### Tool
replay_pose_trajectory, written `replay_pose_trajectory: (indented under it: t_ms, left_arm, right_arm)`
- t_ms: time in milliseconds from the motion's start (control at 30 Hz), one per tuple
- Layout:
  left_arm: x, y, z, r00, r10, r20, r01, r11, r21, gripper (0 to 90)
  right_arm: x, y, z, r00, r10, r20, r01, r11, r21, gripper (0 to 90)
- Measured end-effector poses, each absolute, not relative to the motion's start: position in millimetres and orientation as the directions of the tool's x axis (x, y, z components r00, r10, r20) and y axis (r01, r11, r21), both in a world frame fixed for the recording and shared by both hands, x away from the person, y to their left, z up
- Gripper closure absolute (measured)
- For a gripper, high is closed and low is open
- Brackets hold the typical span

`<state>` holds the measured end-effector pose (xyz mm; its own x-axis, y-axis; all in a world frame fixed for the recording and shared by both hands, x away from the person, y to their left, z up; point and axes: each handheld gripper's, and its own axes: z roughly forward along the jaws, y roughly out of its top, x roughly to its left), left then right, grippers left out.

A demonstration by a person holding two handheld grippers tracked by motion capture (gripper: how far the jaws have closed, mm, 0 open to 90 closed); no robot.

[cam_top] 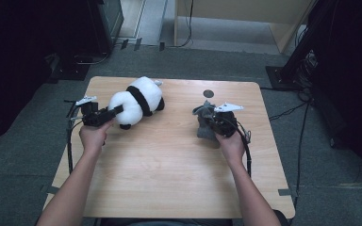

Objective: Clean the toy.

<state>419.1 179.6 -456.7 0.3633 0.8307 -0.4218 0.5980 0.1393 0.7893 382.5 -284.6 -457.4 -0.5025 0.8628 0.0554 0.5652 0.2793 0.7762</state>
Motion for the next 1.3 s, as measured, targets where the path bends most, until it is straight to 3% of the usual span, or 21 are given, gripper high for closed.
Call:
replay_pose_trajectory:
  t_ms: [267, 467, 600, 800, 1000, 1300]
  left_arm:
    - [425.8, 194.2, -469.8, 0.328, 0.845, -0.423, 0.613, 0.15, 0.776, 54.9]
    - [426.9, 195.0, -472.7, 0.344, 0.854, -0.391, 0.599, 0.121, 0.792, 52.7]
    - [428.8, 197.5, -474.4, 0.37, 0.851, -0.374, 0.591, 0.095, 0.801, 48.3]
    - [432.4, 202.4, -474.1, 0.377, 0.831, -0.408, 0.607, 0.111, 0.787, 27.8]
    - [433.6, 205.2, -470.7, 0.386, 0.821, -0.421, 0.631, 0.097, 0.769, 19.5]
    - [429.3, 206.3, -460.4, 0.401, 0.841, -0.364, 0.602, 0.057, 0.796, 8.6]
  right_arm:
    - [394.4, -304.3, -480.7, -0.449, 0.89, 0.081, 0.633, 0.253, 0.731, 82.9]
    - [402.0, -315.7, -489.6, -0.424, 0.903, 0.075, 0.652, 0.246, 0.717, 82.0]
    - [405.2, -321.2, -496.1, -0.419, 0.899, 0.129, 0.672, 0.212, 0.709, 79.0]
    - [407.3, -327.5, -499.0, -0.41, 0.895, 0.177, 0.681, 0.171, 0.712, 57.7]
    - [407.4, -334.7, -495.1, -0.403, 0.872, 0.276, 0.709, 0.107, 0.697, 44.0]
    - [404.7, -329.4, -492.4, -0.411, 0.889, 0.202, 0.706, 0.169, 0.688, 26.9]
